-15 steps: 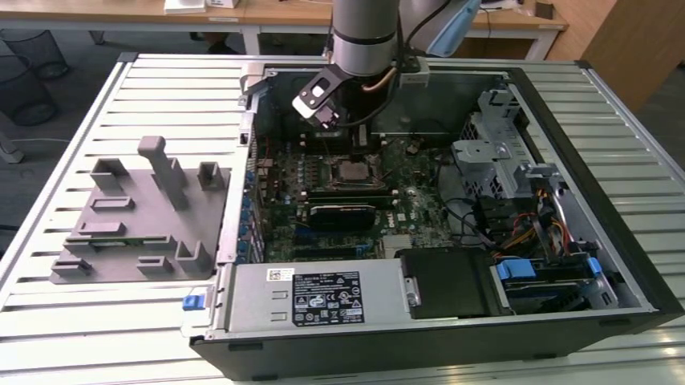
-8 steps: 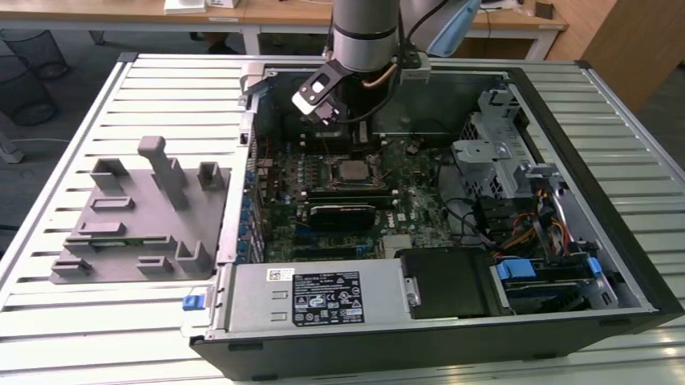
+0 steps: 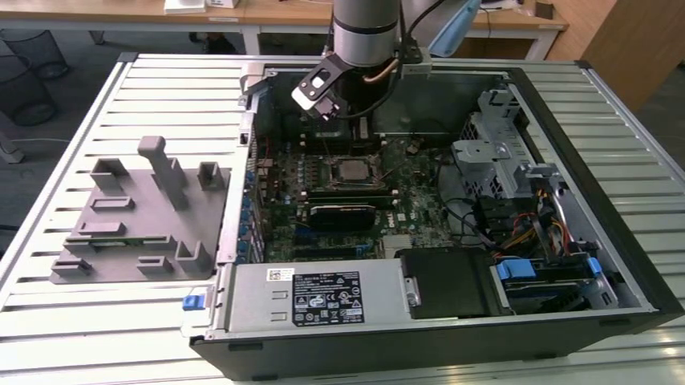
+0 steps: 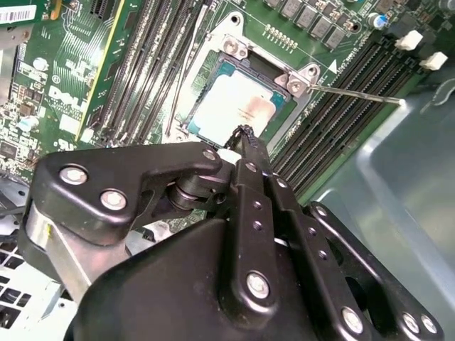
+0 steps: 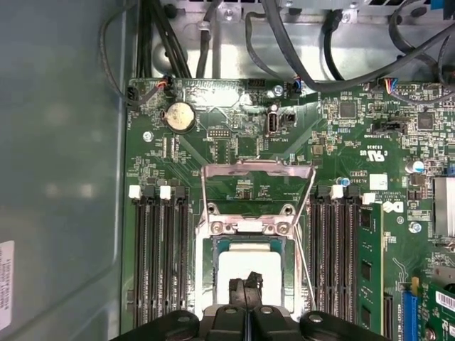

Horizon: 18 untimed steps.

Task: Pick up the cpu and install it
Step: 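Close the cpu cover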

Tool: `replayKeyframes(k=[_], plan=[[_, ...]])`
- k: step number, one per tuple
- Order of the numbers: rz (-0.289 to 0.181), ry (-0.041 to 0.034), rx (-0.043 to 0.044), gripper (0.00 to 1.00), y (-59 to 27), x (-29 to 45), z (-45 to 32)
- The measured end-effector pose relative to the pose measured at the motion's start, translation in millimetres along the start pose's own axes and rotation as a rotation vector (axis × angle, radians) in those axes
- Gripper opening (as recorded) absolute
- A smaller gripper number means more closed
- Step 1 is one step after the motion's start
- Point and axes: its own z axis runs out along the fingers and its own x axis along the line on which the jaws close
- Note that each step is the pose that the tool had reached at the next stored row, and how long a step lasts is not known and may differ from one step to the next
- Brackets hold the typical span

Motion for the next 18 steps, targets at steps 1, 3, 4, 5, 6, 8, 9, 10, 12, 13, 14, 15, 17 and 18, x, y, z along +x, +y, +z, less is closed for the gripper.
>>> replayKeyframes(k=[1, 3, 4, 5, 6, 8, 9, 10, 12, 13, 14, 15, 17, 18], plan=[[0.0, 0.0012, 0.0, 0.11, 0.0, 0.0, -0.9], [0.0, 0.0042, 0.0001, 0.11, 0.1, 0.0, -2.5], [0.0, 0.0059, 0.0, 0.11, 0.1, -0.1, -2.7], [0.0, 0.0063, 0.0, 0.11, 0.1, -0.1, -2.8], [0.0, 0.0065, -0.0001, 0.11, 0.1, -0.1, -2.8], [0.0, 0.0072, 0.0004, 0.11, 0.1, -0.2, -3.7], [0.0, 0.0124, 0.0002, 0.11, 0.2, -0.2, -4.2], [0.001, 0.0166, 0.0001, 0.11, 0.2, -0.1, -5.1], [0.001, 0.0217, 0.0002, 0.11, 0.3, -0.1, -8.3], [0.001, 0.0229, 0.0007, 0.11, 0.4, -0.1, -10.4], [0.001, 0.0237, 0.0014, 0.11, 0.5, -0.1, -12.6], [0.001, 0.0243, 0.0025, 0.11, 0.6, -0.2, -14.9], [0.001, 0.0269, 0.0044, 0.11, 0.7, -0.5, -18.0], [0.001, 0.0298, 0.0049, 0.11, 0.7, -1.4, -18.2]])
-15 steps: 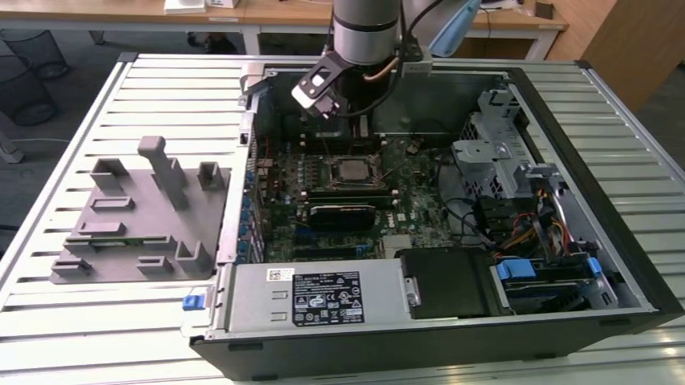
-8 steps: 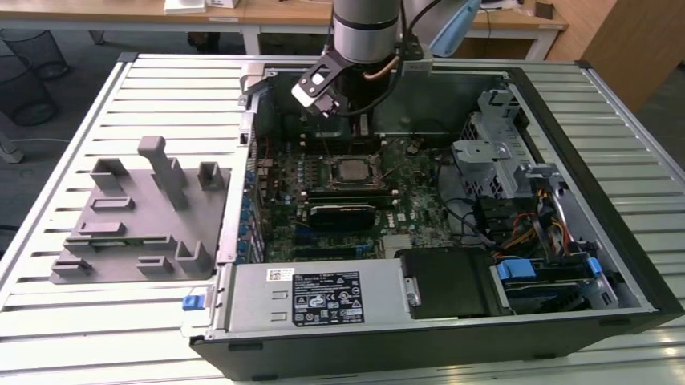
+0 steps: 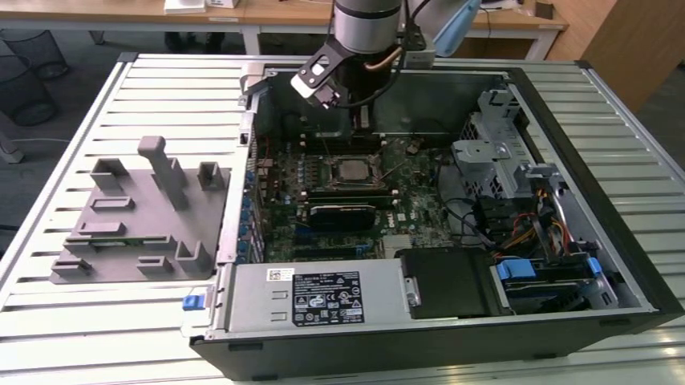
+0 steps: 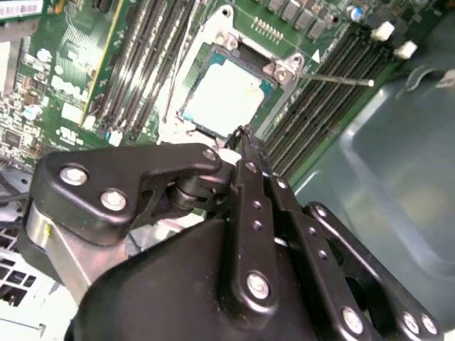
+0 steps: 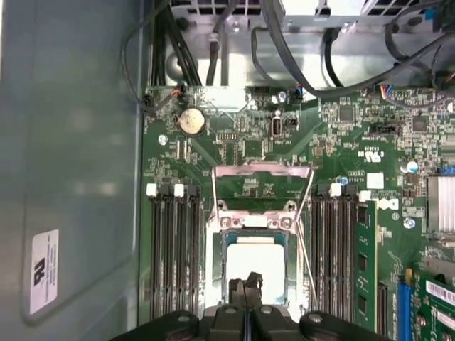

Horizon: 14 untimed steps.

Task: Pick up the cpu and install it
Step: 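Close the cpu cover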

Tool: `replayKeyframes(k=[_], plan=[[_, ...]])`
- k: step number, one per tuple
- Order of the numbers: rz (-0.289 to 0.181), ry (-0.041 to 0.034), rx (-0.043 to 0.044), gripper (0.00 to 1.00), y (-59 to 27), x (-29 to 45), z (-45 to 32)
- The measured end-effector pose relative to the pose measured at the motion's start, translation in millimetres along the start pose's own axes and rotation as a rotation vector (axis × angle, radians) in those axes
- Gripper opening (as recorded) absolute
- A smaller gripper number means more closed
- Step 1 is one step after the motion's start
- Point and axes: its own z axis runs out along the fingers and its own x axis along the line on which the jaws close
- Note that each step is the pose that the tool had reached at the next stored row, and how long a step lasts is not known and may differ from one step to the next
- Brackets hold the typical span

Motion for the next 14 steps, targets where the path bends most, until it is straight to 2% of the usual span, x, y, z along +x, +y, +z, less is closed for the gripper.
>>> replayKeyframes(k=[7, 10, 12, 14], plan=[[0.0, 0.0006, 0.0002, 0.11, 0.1, -13.3, -0.5], [0.0, 0.0005, 0.0025, 0.11, 4.1, -13.4, -0.3], [0.0, 0.0007, 0.0085, 0.11, 8.9, -13.4, -0.2], [0.0, 0.0002, 0.0129, 0.11, 10.0, -13.5, -1.5]])
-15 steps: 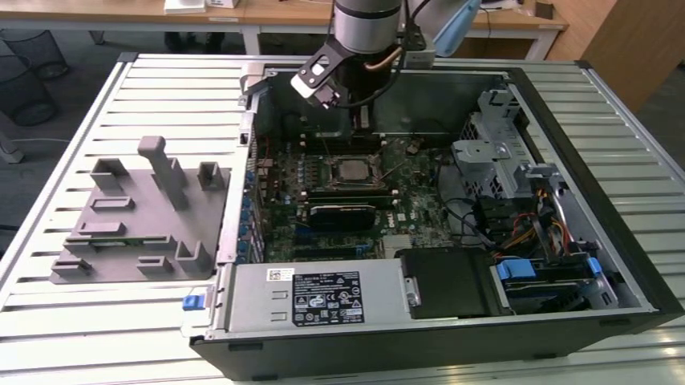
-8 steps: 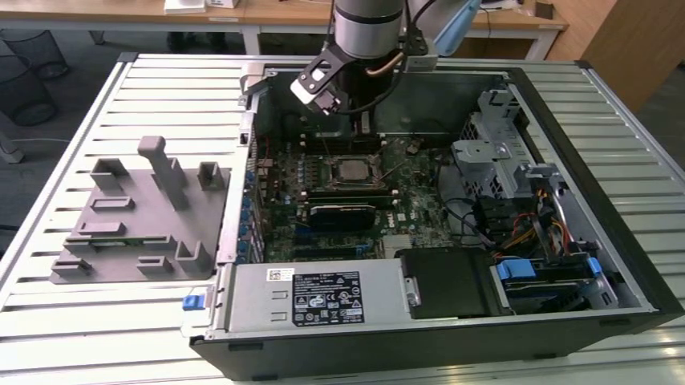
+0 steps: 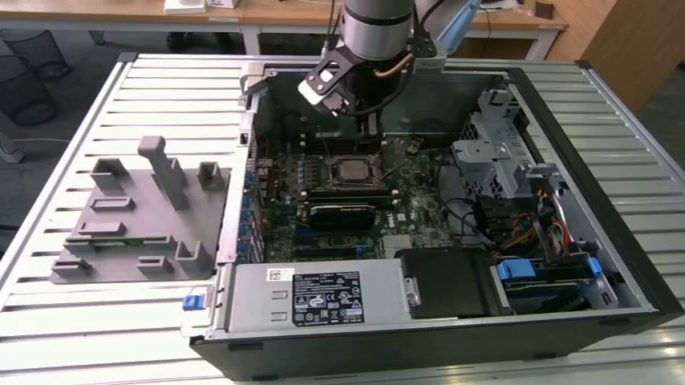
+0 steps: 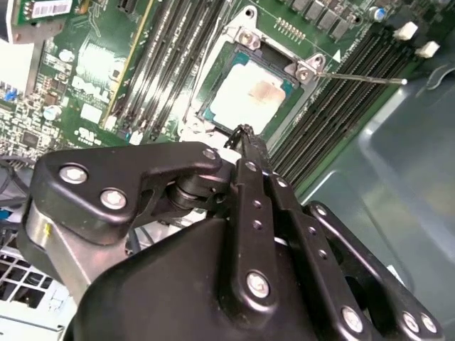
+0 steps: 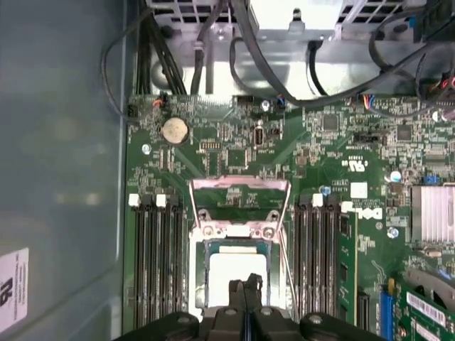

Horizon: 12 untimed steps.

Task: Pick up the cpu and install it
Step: 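Close the cpu cover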

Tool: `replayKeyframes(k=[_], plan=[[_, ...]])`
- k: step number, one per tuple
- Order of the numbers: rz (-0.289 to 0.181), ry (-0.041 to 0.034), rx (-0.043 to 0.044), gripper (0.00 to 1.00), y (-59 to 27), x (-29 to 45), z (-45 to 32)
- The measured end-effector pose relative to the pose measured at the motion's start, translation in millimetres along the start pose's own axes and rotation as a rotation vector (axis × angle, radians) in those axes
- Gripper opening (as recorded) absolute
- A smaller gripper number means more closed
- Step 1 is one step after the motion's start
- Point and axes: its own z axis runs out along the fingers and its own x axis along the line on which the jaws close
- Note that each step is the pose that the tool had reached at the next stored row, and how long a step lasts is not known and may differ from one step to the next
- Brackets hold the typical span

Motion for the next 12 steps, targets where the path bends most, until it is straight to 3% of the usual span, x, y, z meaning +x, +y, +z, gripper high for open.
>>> replayKeyframes(k=[5, 8, 12], plan=[[0.0, 0.0016, 0.0, 0.11, 0.3, 0.4, -11.7], [0.0, 0.0088, 0.0002, 0.11, 0.7, -1.8, -12.0], [0.0, 0.0097, 0.0002, 0.11, 1.2, -4.9, -11.9]])
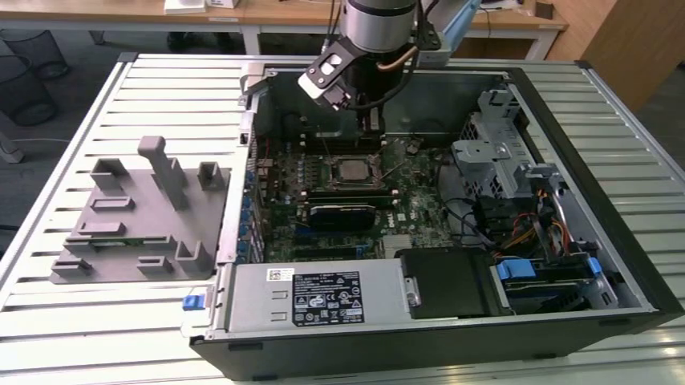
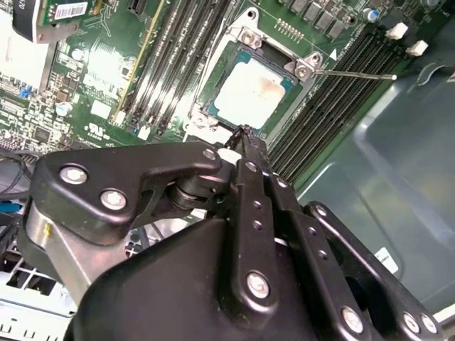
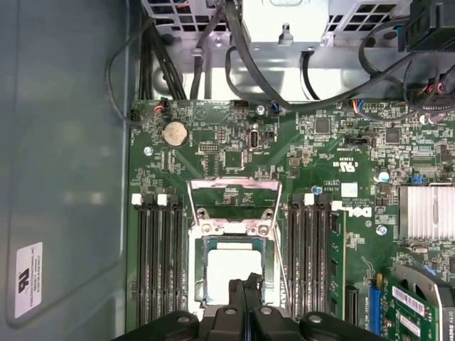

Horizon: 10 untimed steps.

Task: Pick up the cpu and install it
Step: 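Close the cpu cover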

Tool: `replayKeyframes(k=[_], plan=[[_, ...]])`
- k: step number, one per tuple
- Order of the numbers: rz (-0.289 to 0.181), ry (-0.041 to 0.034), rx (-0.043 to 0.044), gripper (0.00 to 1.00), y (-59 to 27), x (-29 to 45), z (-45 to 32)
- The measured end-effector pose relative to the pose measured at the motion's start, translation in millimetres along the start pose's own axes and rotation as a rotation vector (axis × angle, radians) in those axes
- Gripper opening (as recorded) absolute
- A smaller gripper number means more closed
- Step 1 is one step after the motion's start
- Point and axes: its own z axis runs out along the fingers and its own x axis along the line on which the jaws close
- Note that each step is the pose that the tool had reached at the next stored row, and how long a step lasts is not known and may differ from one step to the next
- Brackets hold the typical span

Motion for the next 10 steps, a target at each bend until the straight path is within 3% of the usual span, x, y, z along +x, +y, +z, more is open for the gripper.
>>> replayKeyframes(k=[10], plan=[[0.0, 0.0002, 0.003, 0.11, 9.5, 0.0, 0.2]])
